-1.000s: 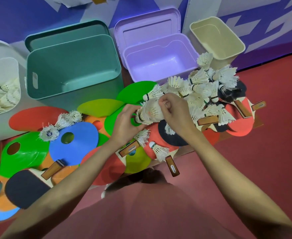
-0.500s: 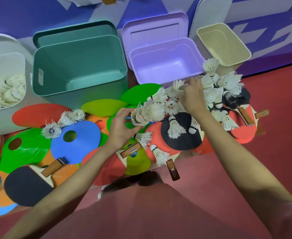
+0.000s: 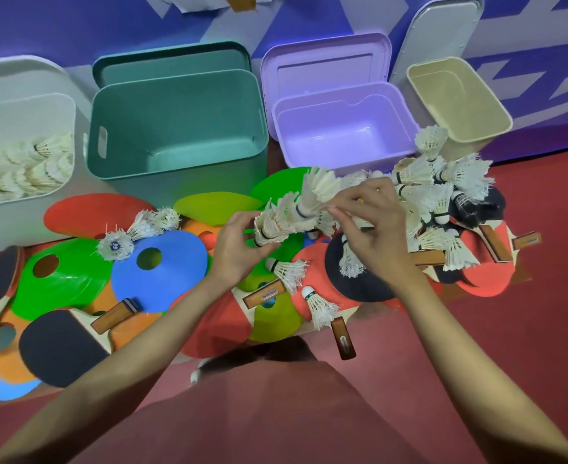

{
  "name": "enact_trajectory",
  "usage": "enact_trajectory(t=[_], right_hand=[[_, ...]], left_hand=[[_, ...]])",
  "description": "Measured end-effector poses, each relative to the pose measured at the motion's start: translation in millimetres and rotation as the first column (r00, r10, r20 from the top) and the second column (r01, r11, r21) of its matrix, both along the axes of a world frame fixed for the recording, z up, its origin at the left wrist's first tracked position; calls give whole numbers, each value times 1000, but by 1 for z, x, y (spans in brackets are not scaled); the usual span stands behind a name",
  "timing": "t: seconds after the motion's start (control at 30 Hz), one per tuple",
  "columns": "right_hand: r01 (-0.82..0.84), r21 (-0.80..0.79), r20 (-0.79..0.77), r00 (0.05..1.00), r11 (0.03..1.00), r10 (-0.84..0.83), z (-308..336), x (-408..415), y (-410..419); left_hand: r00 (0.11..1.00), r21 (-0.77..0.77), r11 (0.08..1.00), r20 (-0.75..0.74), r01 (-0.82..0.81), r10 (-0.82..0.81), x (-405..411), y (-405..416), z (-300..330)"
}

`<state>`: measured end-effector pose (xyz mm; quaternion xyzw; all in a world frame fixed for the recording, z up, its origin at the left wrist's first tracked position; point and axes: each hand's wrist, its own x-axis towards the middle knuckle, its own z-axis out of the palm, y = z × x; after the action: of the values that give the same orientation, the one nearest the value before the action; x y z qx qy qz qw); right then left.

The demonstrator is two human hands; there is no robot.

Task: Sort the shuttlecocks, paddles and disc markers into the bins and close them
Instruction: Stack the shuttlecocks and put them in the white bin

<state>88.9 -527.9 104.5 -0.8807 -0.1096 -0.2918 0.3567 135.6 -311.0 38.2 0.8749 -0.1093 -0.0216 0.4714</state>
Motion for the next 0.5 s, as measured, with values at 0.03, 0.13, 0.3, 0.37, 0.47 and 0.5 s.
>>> enact_trajectory(t=[0.03, 0.13, 0.3, 0.37, 0.47, 0.5], right_hand=[[-41, -5, -26, 999, 999, 40, -6, 1, 3], [-118, 32, -129, 984, 992, 122, -20, 6, 12], [-27, 168, -204, 977, 985, 61, -14, 18, 9], [109, 226, -257, 965, 968, -49, -18, 34, -5], [345, 69, -455, 846, 936, -278, -46, 69, -31], [358, -17, -517, 796, 933, -315, -56, 79, -38]], left_hand=[[1000, -1, 1000, -1, 3, -3, 0, -1, 1], [1000, 1, 1000, 8, 6, -6, 1, 1, 2], [999, -12, 999, 3, -51, 51, -1, 15, -2], [998, -10, 998, 8, -54, 54, -2, 20, -3], [997, -3, 997, 11, -71, 71, -4, 26, -5], [997, -6, 997, 12, -78, 78, -4, 27, -5]])
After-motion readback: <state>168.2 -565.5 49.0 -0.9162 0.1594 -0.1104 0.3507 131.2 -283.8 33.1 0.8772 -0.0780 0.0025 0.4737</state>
